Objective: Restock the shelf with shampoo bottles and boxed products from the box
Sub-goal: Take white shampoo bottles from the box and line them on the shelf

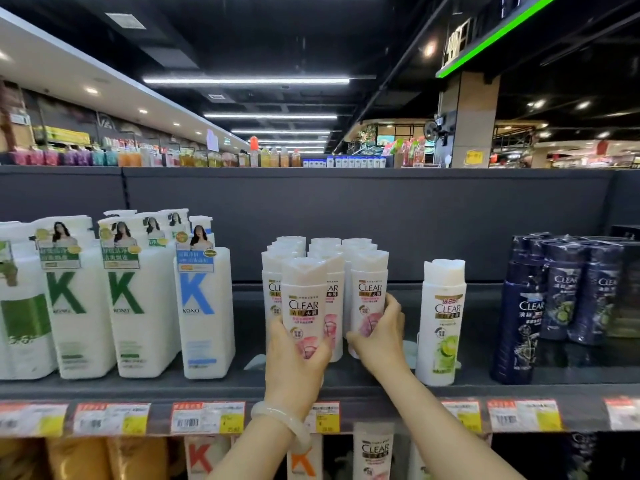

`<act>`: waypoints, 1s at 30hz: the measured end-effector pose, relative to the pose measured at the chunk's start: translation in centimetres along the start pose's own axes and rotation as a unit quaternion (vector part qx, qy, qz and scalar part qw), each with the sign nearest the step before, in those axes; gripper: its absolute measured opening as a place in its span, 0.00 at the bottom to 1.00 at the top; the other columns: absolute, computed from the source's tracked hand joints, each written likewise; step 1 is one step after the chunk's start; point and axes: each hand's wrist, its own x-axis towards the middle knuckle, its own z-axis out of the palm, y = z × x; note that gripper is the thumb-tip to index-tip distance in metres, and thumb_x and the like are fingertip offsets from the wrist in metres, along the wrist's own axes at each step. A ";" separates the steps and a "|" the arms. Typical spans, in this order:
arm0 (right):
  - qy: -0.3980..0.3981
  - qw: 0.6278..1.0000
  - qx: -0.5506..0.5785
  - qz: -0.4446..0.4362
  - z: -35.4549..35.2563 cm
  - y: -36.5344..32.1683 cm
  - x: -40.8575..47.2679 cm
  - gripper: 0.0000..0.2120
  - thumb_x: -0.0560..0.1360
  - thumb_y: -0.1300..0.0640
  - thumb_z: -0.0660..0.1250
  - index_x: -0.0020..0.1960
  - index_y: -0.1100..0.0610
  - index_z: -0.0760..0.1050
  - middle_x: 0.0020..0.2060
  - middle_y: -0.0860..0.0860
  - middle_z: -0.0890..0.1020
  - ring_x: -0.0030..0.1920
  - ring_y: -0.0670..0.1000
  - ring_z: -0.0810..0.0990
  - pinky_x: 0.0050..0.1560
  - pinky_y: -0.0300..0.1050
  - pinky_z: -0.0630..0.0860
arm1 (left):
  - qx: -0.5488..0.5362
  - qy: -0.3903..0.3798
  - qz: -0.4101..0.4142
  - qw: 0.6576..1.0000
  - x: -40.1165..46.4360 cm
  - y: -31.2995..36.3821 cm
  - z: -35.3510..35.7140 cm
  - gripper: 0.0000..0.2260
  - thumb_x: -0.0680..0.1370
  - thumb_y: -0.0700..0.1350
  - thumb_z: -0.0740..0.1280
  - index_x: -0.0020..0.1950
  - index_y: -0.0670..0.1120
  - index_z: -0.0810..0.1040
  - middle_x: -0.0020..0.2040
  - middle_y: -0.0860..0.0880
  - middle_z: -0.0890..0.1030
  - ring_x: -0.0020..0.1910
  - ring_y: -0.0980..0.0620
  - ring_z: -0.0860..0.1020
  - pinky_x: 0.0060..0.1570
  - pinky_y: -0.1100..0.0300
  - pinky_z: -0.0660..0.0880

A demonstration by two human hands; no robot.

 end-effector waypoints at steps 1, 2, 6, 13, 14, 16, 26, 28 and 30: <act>-0.007 1.000 -0.020 0.000 -0.1 0.1 -0.2 0.42 0.61 0.64 0.74 0.69 0.55 0.57 0.60 0.54 0.67 0.62 0.54 0.66 0.65 0.53 0.68 | 0.003 0.002 0.000 1.000 0.0 0.0 0.1 0.20 0.70 0.43 0.73 0.54 0.51 0.64 0.52 0.52 0.76 0.52 0.55 0.76 0.40 0.70 0.72; -0.013 0.999 -0.034 0.001 -0.2 0.2 -0.4 0.41 0.61 0.65 0.73 0.69 0.55 0.57 0.61 0.55 0.67 0.62 0.55 0.66 0.65 0.52 0.67 | 0.005 0.003 0.000 1.000 0.0 -0.1 0.2 0.19 0.70 0.43 0.72 0.53 0.51 0.64 0.52 0.52 0.76 0.51 0.55 0.76 0.39 0.70 0.71; -0.031 0.999 -0.042 0.002 -0.5 0.0 -0.6 0.39 0.64 0.64 0.72 0.70 0.56 0.56 0.63 0.56 0.67 0.63 0.55 0.66 0.65 0.50 0.66 | 0.012 0.005 0.001 1.000 0.0 -0.1 0.5 0.19 0.71 0.43 0.72 0.52 0.52 0.63 0.50 0.54 0.75 0.51 0.56 0.75 0.36 0.70 0.70; -0.042 0.998 -0.042 0.001 -0.4 -0.1 -0.6 0.39 0.65 0.63 0.72 0.70 0.54 0.55 0.63 0.55 0.66 0.64 0.54 0.65 0.65 0.50 0.65 | 0.017 0.021 0.010 1.000 0.5 -0.5 0.9 0.20 0.70 0.43 0.72 0.52 0.51 0.63 0.51 0.53 0.74 0.51 0.54 0.75 0.40 0.71 0.69; -0.042 0.998 -0.042 0.002 -0.4 -0.1 -0.6 0.39 0.65 0.63 0.72 0.70 0.54 0.55 0.63 0.55 0.67 0.64 0.54 0.66 0.65 0.51 0.66 | 0.015 0.023 0.009 1.000 0.6 -0.6 0.9 0.20 0.70 0.43 0.73 0.52 0.51 0.63 0.51 0.53 0.74 0.51 0.54 0.76 0.40 0.71 0.69; -0.041 0.998 -0.045 0.004 -0.4 -0.1 -0.7 0.40 0.65 0.63 0.72 0.70 0.54 0.55 0.62 0.55 0.67 0.64 0.54 0.66 0.65 0.51 0.67 | 0.015 0.028 0.006 0.999 0.9 -0.8 0.7 0.21 0.70 0.42 0.73 0.53 0.50 0.63 0.53 0.50 0.75 0.52 0.52 0.75 0.42 0.68 0.71; -0.034 0.998 -0.052 -0.002 -0.3 0.0 -0.7 0.41 0.64 0.63 0.73 0.70 0.54 0.55 0.61 0.55 0.67 0.63 0.54 0.67 0.63 0.50 0.67 | 0.111 0.086 0.016 0.990 1.8 -2.2 -0.5 0.23 0.68 0.41 0.73 0.58 0.44 0.67 0.55 0.46 0.67 0.55 0.55 0.63 0.53 0.58 0.69; -0.034 0.998 -0.052 -0.004 -0.2 0.0 -0.7 0.41 0.64 0.63 0.74 0.70 0.54 0.55 0.61 0.55 0.68 0.63 0.54 0.66 0.63 0.50 0.67 | 0.109 0.091 0.009 0.990 1.9 -2.5 -0.5 0.23 0.68 0.41 0.73 0.59 0.44 0.67 0.56 0.46 0.66 0.52 0.59 0.60 0.51 0.61 0.66; -0.035 0.998 -0.052 -0.005 -0.2 0.1 -0.7 0.41 0.63 0.64 0.74 0.70 0.55 0.55 0.62 0.55 0.68 0.63 0.54 0.66 0.63 0.51 0.67 | 0.102 0.094 -0.002 0.990 2.0 -2.6 -0.4 0.23 0.68 0.41 0.73 0.59 0.44 0.67 0.56 0.47 0.65 0.51 0.58 0.60 0.50 0.62 0.66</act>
